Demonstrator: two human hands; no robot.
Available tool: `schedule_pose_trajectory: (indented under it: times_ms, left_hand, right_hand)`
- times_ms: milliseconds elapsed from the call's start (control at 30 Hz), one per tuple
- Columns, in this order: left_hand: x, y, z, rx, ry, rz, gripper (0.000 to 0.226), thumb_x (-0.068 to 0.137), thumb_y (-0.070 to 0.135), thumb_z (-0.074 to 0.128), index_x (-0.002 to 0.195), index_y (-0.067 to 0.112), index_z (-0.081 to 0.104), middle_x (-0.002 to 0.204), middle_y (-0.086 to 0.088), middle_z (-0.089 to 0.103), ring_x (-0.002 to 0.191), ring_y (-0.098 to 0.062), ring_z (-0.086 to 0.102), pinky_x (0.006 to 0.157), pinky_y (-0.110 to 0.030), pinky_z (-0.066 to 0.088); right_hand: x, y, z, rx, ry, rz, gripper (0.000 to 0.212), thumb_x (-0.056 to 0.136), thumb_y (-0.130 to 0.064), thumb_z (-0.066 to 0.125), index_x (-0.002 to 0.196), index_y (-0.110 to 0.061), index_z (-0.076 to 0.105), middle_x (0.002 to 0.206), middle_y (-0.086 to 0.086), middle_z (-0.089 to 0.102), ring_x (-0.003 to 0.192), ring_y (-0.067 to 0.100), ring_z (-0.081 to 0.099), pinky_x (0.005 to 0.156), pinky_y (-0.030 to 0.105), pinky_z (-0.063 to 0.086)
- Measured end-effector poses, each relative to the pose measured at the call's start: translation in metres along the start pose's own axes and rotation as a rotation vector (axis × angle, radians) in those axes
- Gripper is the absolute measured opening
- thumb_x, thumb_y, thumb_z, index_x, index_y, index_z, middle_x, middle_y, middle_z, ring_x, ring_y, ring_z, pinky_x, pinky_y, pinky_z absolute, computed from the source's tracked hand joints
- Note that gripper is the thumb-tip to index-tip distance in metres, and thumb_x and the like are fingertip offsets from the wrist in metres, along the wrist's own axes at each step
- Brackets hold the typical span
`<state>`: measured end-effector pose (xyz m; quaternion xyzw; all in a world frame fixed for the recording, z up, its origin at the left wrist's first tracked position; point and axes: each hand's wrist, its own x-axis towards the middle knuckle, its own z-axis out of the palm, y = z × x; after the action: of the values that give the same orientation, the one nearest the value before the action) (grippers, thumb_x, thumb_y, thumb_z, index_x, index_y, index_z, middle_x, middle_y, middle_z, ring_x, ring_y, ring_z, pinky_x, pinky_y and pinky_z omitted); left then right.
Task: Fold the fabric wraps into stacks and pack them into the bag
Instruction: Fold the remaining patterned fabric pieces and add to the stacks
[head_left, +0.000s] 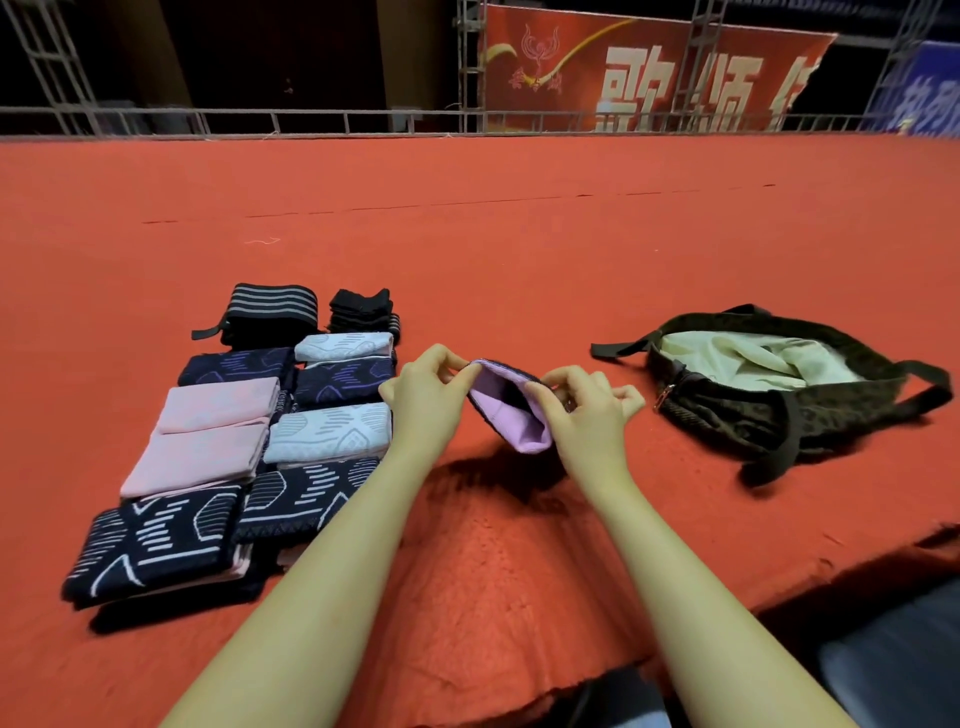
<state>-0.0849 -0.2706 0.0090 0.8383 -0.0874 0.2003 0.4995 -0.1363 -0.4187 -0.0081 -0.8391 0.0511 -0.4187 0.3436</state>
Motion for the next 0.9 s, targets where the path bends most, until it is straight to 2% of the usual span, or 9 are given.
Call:
schedule_pose_trajectory:
  times_ms: [67, 167, 300, 400, 500, 600, 733, 800, 900]
  left_hand:
    - [-0.002, 0.0, -0.004, 0.085, 0.002, 0.053, 0.017, 0.088, 0.035, 0.063, 0.076, 0.024, 0.057, 0.068, 0.011, 0.055, 0.081, -0.014, 0.052, 0.07, -0.03, 0.014]
    - [-0.007, -0.002, -0.006, 0.274, -0.02, 0.346, 0.015, 0.089, 0.037, 0.058, 0.087, 0.022, 0.061, 0.082, 0.011, 0.062, 0.093, -0.019, 0.053, 0.073, -0.029, 0.013]
    - [-0.013, -0.004, -0.004, 0.382, -0.161, 0.58, 0.038, 0.088, 0.045, 0.049, 0.116, 0.023, 0.062, 0.091, 0.011, 0.063, 0.096, -0.021, 0.053, 0.077, -0.029, 0.015]
    - [-0.018, -0.006, -0.001, 0.443, -0.145, 0.701, 0.033, 0.086, 0.042, 0.044, 0.087, 0.023, 0.071, 0.078, 0.011, 0.065, 0.081, -0.024, 0.06, 0.071, -0.03, 0.016]
    - [-0.019, -0.008, -0.001, 0.396, -0.04, 0.58, 0.033, 0.084, 0.042, 0.046, 0.069, 0.024, 0.069, 0.072, 0.01, 0.063, 0.076, -0.024, 0.06, 0.065, -0.027, 0.008]
    - [-0.018, -0.009, -0.002, 0.376, 0.014, 0.465, 0.031, 0.085, 0.042, 0.051, 0.071, 0.022, 0.071, 0.088, 0.003, 0.061, 0.082, -0.024, 0.056, 0.067, -0.027, 0.007]
    - [-0.014, -0.01, -0.008, 0.39, -0.002, 0.398, 0.026, 0.084, 0.037, 0.057, 0.074, 0.02, 0.073, 0.097, 0.0, 0.06, 0.089, -0.025, 0.054, 0.069, -0.027, 0.008]
    - [-0.013, -0.015, -0.013, 0.401, -0.01, 0.4, 0.025, 0.084, 0.036, 0.057, 0.074, 0.02, 0.073, 0.098, 0.0, 0.06, 0.09, -0.026, 0.055, 0.069, -0.027, 0.007]
    - [-0.009, -0.023, -0.022, 0.432, -0.007, 0.391, 0.023, 0.083, 0.034, 0.057, 0.076, 0.02, 0.074, 0.1, -0.002, 0.06, 0.09, -0.028, 0.056, 0.069, -0.027, 0.008]
  right_hand:
    - [-0.009, 0.001, 0.0, -0.015, -0.039, -0.001, 0.015, 0.082, -0.041, 0.058, 0.079, -0.028, 0.064, 0.064, -0.012, 0.057, 0.075, 0.005, 0.047, 0.073, 0.028, 0.012]
    - [-0.016, 0.003, -0.002, -0.087, 0.016, -0.074, 0.018, 0.085, -0.039, 0.055, 0.082, -0.024, 0.065, 0.067, -0.01, 0.056, 0.073, 0.007, 0.045, 0.073, 0.026, 0.011]
    - [-0.013, -0.001, -0.007, -0.271, 0.095, -0.322, 0.02, 0.088, -0.032, 0.05, 0.079, -0.023, 0.066, 0.068, -0.011, 0.063, 0.07, 0.01, 0.044, 0.072, 0.028, 0.011]
    - [-0.012, -0.002, -0.011, -0.308, 0.117, -0.336, 0.021, 0.089, -0.031, 0.05, 0.079, -0.022, 0.066, 0.07, -0.012, 0.065, 0.068, 0.012, 0.048, 0.072, 0.031, 0.016]
    - [-0.017, -0.003, -0.012, -0.219, 0.036, -0.288, 0.02, 0.085, -0.035, 0.051, 0.084, -0.023, 0.066, 0.067, -0.015, 0.06, 0.07, 0.008, 0.048, 0.071, 0.028, 0.012]
    - [-0.032, -0.004, -0.012, -0.065, -0.133, -0.245, 0.025, 0.08, -0.038, 0.059, 0.099, -0.024, 0.064, 0.069, -0.027, 0.047, 0.077, 0.0, 0.045, 0.075, 0.026, 0.015]
    - [-0.055, -0.005, -0.005, 0.013, -0.285, -0.162, 0.027, 0.077, -0.025, 0.063, 0.105, -0.023, 0.061, 0.073, -0.02, 0.052, 0.082, 0.005, 0.048, 0.088, 0.016, 0.012]
    - [-0.055, -0.007, -0.002, -0.015, -0.252, -0.16, 0.017, 0.077, -0.02, 0.061, 0.095, -0.019, 0.061, 0.072, -0.014, 0.055, 0.077, 0.013, 0.052, 0.079, 0.025, 0.017]
    - [-0.045, -0.011, -0.001, -0.252, -0.021, -0.32, 0.009, 0.078, -0.015, 0.053, 0.082, -0.013, 0.061, 0.071, -0.005, 0.059, 0.065, 0.023, 0.055, 0.072, 0.031, 0.019]
